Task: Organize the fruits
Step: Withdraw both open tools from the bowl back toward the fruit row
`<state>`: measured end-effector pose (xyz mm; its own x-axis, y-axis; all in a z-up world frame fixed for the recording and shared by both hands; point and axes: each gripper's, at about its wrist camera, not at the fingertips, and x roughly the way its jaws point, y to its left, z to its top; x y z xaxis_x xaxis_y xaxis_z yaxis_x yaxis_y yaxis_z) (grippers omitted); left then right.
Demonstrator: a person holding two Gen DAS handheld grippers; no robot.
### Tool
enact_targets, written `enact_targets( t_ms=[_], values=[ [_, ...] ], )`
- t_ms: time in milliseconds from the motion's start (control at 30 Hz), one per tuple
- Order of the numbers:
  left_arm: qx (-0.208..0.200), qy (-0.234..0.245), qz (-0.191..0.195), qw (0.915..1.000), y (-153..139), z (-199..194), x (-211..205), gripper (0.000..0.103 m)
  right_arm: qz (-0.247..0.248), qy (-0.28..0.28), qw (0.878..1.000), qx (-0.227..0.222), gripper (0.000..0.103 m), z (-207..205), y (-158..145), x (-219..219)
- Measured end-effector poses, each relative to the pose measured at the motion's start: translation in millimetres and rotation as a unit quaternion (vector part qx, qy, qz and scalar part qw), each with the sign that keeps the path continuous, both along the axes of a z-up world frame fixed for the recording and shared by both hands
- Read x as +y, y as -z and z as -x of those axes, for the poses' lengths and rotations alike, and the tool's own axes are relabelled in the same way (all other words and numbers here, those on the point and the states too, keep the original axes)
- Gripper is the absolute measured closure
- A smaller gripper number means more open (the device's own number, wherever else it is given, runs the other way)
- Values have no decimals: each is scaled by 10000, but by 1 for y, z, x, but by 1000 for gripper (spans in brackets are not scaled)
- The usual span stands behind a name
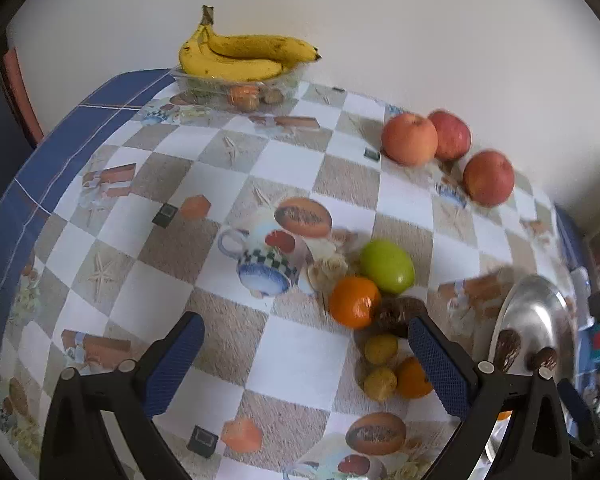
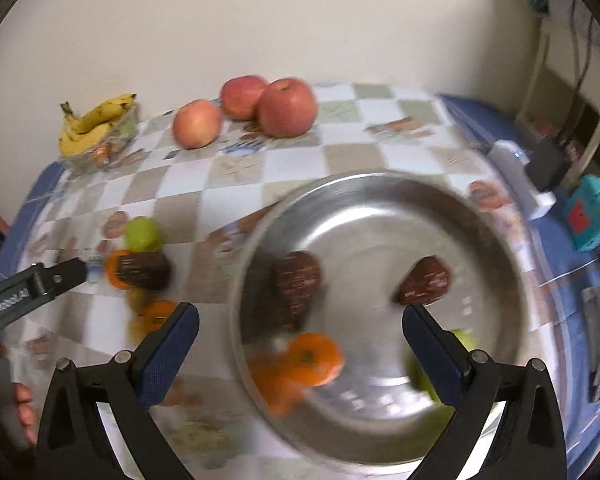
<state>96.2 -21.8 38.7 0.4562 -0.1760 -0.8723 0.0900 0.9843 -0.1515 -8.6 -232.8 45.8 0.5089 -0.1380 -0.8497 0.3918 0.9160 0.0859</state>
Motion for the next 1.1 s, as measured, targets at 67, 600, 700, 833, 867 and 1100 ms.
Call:
enact_targets(
  t_ms=[67, 600, 700, 833, 867, 1100],
  values=[
    [-59, -64, 108, 9999, -3, -3, 8, 0, -183, -9, 9998, -117, 2, -5, -5, 6],
    [-358, -271, 610, 9971, -11, -16, 30, 0, -385, -619, 9971, -208, 15, -56, -6, 59],
    [-96, -198, 701, 9973, -4, -18, 28, 0, -332, -707, 9969, -72, 32, -59, 3, 60],
    [292, -174, 739, 9967, 12, -15, 21, 1, -517, -665, 9964, 79, 36, -58, 16, 56],
    [387, -143, 746, 9964, 16, -14, 18, 1, -541, -677, 9962, 105, 37, -58, 18, 56],
    [910, -5, 849, 9922, 41, -6, 1, 20, -711, -841, 9935, 300, 46, -58, 33, 64]
  ],
)
